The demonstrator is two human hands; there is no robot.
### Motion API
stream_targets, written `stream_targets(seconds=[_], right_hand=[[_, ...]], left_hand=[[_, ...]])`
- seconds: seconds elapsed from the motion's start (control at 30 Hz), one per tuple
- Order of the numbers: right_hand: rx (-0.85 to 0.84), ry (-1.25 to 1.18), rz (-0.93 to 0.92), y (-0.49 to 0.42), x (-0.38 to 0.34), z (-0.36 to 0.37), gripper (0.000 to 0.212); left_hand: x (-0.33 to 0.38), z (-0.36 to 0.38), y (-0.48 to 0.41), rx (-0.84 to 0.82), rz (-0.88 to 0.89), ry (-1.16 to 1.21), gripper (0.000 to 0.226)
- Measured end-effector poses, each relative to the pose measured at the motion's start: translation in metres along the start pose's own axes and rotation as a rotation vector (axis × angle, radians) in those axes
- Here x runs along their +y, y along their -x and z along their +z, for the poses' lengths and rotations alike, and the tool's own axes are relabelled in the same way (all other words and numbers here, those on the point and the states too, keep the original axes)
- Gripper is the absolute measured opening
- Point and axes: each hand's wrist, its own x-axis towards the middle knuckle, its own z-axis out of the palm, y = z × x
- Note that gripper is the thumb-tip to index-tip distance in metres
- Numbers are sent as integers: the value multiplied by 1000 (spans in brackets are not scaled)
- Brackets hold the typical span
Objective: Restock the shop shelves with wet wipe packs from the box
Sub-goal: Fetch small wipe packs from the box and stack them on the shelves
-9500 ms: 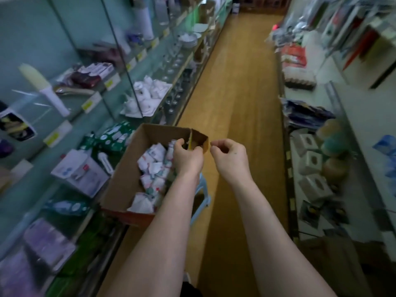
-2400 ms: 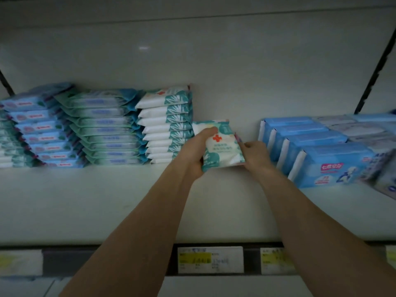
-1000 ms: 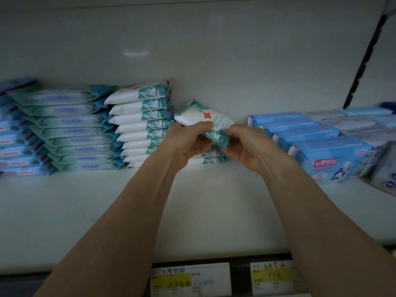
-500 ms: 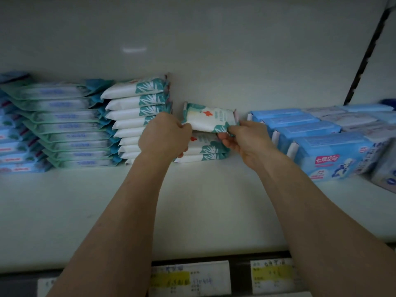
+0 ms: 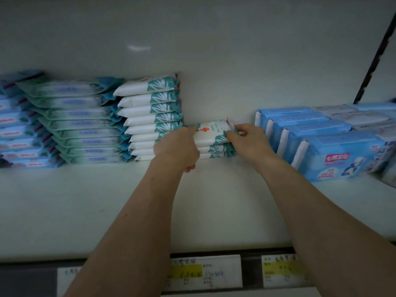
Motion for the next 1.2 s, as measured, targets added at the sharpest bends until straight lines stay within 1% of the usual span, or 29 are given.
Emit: stream_targets(seconds=[0.07, 0.13, 0.2, 0.3, 0.33, 0.37, 0.43, 0.5, 0.57, 0.63, 0.73, 0.8, 0.9, 1.03, 1.13, 1.2], right_hand=[[-74, 47, 26, 1, 0, 1, 26], [-96, 77, 29, 2, -1, 1, 22], [-69, 6, 40, 0, 0, 2, 15], [-41, -102, 72, -2, 1, 2, 10], [-45, -132, 77, -1, 1, 2, 3], [-44, -158, 81, 0, 1, 2, 7], [-12, -161, 60, 0, 2, 2, 24], [18, -119, -6, 2, 0, 1, 30], [-27, -54, -75, 6, -1, 2, 33], [-66, 73, -145, 7, 0, 2, 30], [-32, 145, -219, 7, 4, 2, 21], [0, 213, -226, 5, 5, 2, 18], [20, 278, -231, 3, 6, 2, 19], [-43, 351, -229, 5, 9, 1, 24], [18, 405, -243, 8, 7, 4, 20], [42, 445, -240, 9, 5, 5, 22]], left_hand=[[0, 0, -1, 29, -2, -15, 58], [-1, 1, -1, 45, 4, -8, 58], [-2, 2, -2, 57, 13, -6, 61], [-3, 3, -3, 61, 17, -3, 62], [-3, 3, -3, 58, 15, -2, 61], [-3, 3, -3, 55, 13, -6, 60], [-4, 4, -5, 53, 8, -33, 58], [-5, 5, -6, 58, 4, -48, 54], [-6, 6, -8, 67, -3, -43, 49], [-7, 6, -9, 76, -10, -52, 52], [-7, 6, -9, 64, -13, -54, 52], [-7, 6, -9, 72, -16, -51, 52], [-8, 8, -10, 101, -28, -64, 57], [-8, 11, -12, 112, -26, -65, 56], [-7, 12, -12, 122, -27, -77, 55], [-6, 12, -10, 137, -31, -83, 54]])
